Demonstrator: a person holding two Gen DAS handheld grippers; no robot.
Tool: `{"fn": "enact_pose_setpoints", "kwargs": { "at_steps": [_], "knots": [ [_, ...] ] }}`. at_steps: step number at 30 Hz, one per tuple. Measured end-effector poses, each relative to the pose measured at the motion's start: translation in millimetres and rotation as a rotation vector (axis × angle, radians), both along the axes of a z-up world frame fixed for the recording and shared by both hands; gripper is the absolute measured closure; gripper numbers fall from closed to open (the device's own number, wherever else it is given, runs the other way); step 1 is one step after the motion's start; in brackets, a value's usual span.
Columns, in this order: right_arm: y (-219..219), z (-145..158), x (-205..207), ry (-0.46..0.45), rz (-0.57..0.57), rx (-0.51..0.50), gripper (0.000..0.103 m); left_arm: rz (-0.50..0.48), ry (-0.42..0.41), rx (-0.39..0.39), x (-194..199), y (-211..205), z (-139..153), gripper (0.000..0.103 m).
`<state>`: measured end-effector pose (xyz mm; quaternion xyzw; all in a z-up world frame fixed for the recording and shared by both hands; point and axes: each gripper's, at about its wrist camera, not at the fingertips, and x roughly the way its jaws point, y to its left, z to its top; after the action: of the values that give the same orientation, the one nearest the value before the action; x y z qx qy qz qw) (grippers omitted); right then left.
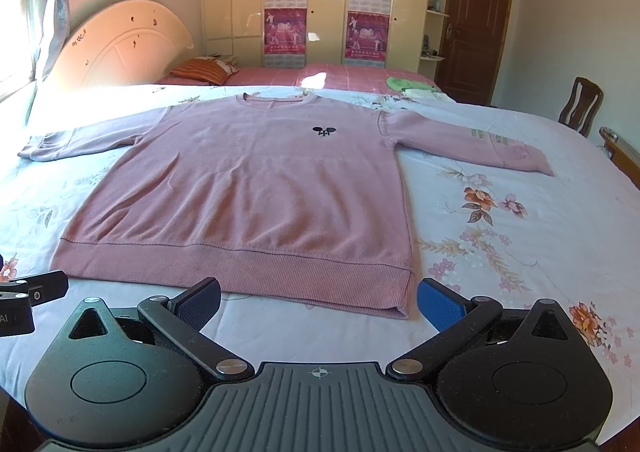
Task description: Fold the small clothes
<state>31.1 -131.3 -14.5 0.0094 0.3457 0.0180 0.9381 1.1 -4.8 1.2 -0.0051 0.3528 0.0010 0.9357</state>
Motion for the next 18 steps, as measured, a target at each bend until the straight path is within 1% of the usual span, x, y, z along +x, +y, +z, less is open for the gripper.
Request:
{"fn": "enact_pose_setpoints", "kwargs": {
  "at_steps": [18],
  "knots": [
    [2.9,-0.5,1.0,0.002,0.001,-0.008,0.0,0.002,0.003,0.0,-1.2,2.0,-1.4,0.0]
  ]
}}
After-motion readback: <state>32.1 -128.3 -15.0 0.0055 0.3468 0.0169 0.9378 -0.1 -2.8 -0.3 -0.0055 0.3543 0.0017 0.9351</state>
